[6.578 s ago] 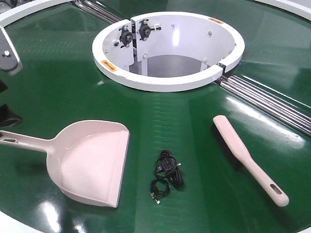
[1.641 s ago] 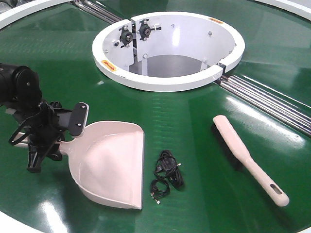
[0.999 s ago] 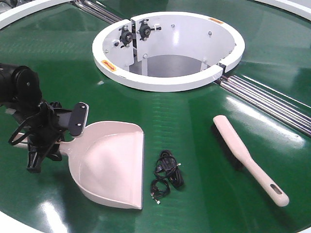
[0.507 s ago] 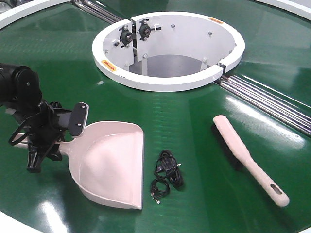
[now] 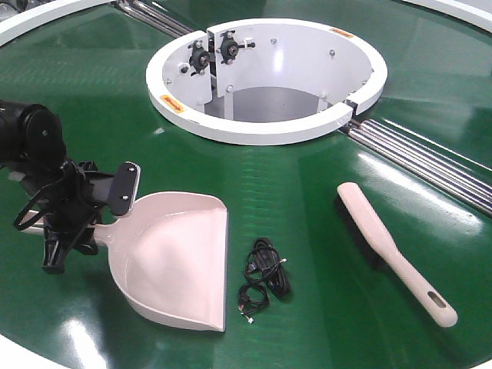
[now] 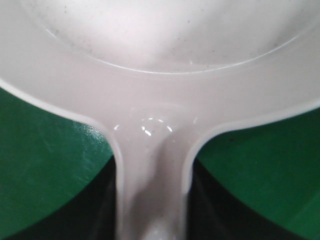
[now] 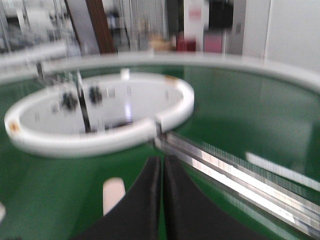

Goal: Clean and inspect green conveyor with broom and dustpan

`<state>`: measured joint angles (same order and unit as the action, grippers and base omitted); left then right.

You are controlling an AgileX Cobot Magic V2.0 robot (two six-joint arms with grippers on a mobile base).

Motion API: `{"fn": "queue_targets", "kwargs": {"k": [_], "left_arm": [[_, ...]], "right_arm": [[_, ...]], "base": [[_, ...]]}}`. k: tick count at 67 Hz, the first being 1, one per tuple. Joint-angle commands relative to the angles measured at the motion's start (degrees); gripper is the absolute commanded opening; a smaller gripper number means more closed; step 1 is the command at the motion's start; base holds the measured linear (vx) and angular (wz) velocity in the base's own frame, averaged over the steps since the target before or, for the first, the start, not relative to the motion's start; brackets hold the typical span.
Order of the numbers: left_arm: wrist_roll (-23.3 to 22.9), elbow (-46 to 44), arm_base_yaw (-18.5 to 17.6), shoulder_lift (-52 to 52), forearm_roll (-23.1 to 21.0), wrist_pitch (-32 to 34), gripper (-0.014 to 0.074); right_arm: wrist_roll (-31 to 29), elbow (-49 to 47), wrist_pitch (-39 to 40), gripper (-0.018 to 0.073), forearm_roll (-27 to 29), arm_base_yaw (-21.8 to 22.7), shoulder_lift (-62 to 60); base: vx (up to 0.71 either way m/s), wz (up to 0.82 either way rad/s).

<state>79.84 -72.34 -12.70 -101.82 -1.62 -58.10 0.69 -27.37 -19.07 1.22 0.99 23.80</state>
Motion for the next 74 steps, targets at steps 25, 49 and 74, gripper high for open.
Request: {"fn": "queue_targets", "kwargs": {"k": [25, 49, 74], "left_arm": [[-0.61, -1.37, -0.27, 2.33, -0.54, 0.29, -0.0008], [-0.61, -1.37, -0.27, 2.33, -0.54, 0.29, -0.0008], [-0.61, -1.37, -0.27, 2.33, -0.54, 0.29, -0.0008]], "right_arm": [[-0.69, -10.20, -15.94, 0.0049, -0.06, -0.15, 18.42], [-4.20, -23.70, -29.77, 0.0520, -0.63, -8.87, 32.65], [-4.11, -31.66, -34.75, 0.0634, -0.10, -8.82, 49.90]], "base": [[0.00, 0.00], [0.00, 0.00], [0.00, 0.00]]}}
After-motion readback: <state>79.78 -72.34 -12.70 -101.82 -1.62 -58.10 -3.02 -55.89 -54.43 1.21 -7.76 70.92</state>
